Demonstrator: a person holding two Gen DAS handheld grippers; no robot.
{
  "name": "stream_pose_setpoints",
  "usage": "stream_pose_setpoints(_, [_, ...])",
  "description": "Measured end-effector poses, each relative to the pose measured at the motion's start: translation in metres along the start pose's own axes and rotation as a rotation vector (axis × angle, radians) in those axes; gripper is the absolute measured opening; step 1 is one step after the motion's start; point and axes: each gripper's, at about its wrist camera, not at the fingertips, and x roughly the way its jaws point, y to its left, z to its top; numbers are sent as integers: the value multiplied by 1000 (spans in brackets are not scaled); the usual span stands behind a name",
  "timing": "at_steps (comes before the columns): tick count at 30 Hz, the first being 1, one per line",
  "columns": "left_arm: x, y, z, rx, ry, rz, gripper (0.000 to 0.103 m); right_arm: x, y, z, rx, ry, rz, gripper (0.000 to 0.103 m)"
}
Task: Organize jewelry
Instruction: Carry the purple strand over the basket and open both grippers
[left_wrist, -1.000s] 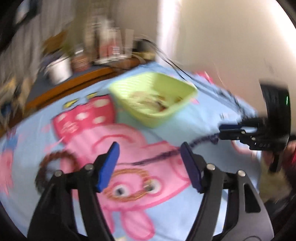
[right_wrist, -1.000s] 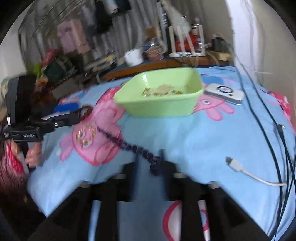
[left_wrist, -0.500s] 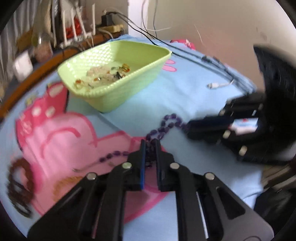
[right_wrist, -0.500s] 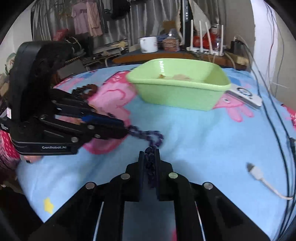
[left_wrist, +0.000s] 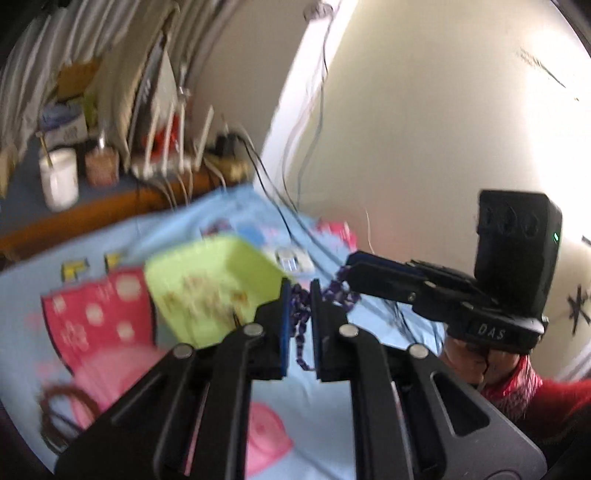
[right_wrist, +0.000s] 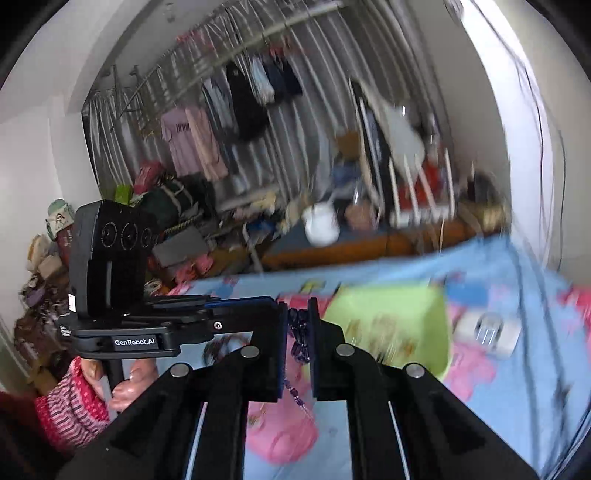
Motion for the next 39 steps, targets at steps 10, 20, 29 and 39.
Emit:
stream_pose_setpoints(10, [54,45,33,-65,24,97,9,52,-56,18,40,14,-117,0])
stream_pose_setpoints(20, [119,85,17,-134,127,198,12,107,-117,-10,179,134,-138,0])
stream_pose_setpoints(29, [24,46,27,-74,-78,199,14,25,-56,-16,164,-160,-147,0])
stream_pose_setpoints(39, [-11,3,-72,-1,-50,491,14,14,1,-104,198,-72,-258,0])
